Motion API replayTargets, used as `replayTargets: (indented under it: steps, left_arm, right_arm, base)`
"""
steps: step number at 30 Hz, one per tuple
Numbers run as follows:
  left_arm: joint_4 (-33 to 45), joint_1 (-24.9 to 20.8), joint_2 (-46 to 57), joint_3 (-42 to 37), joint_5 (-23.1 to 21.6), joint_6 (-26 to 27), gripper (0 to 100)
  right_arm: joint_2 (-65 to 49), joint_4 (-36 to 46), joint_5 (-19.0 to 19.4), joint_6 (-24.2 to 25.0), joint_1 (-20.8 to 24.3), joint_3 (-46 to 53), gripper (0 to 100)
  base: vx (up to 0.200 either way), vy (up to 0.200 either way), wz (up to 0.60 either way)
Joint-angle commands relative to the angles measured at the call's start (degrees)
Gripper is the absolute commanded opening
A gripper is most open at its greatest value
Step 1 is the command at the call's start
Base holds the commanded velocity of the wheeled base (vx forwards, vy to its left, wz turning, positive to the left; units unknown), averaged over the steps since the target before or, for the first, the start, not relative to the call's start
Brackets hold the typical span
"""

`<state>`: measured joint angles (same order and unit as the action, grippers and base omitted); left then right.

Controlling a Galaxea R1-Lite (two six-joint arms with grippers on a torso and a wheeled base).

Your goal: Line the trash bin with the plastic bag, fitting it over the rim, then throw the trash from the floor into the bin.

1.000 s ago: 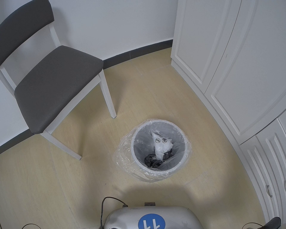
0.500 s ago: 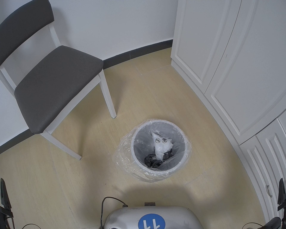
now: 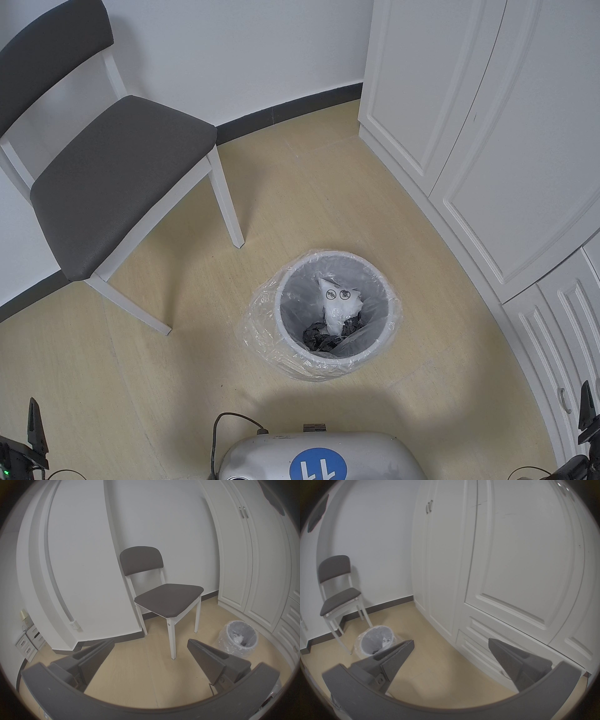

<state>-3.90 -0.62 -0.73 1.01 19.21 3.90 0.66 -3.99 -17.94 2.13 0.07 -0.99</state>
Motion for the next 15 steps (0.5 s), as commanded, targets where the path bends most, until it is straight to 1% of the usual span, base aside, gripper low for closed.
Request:
replayTargets:
  steps: [1, 6, 8, 10, 11, 13, 14, 15]
  left_arm:
    - [-0.1, 0.0, 0.7, -1.0, -0.2, 0.1, 100]
    - [0.7, 0.0, 0.7, -0.9, -0.7, 0.6, 100]
    - [0.9, 0.0, 0.7, -0.9, -3.2, 0.7, 100]
    - [0.4, 0.0, 0.7, -1.0, -4.6, 0.6, 100]
    - [0.5, 0.0, 0.7, -1.0, -4.8, 0.4, 100]
    - [0.5, 0.0, 0.7, -1.0, -4.9, 0.5, 100]
    - [0.4, 0.0, 0.7, -1.0, -4.9, 0.6, 100]
    - [0.4, 0.0, 0.7, -1.0, -4.9, 0.6, 100]
  right_arm:
    - [-0.7, 0.0, -1.1, 0.2, 0.0, 0.9, 100]
    - [-0.7, 0.0, -1.2, 0.0, 0.0, 0.9, 100]
    - [-0.7, 0.0, -1.7, -1.3, 0.0, 0.9, 100]
    - [-0.7, 0.0, -0.5, -1.7, 0.0, 0.9, 100]
    - [-0.7, 0.0, 0.5, -1.7, 0.0, 0.9, 100]
    - [-0.7, -0.1, 5.3, -1.0, 0.0, 0.9, 100]
    - [-0.7, -0.1, 6.3, -0.9, 0.0, 0.9, 100]
    - [-0.7, 0.0, 8.5, -1.0, 0.0, 0.9, 100]
  base:
    - [0.0, 0.0, 0.0]
    - [0.0, 0.0, 0.0]
    - [0.0, 0.0, 0.0]
    - [0.0, 0.0, 0.0]
    - [0.0, 0.0, 0.0]
    - [0.0, 0.0, 0.0]
    - [0.0, 0.0, 0.0]
    - [0.0, 0.0, 0.0]
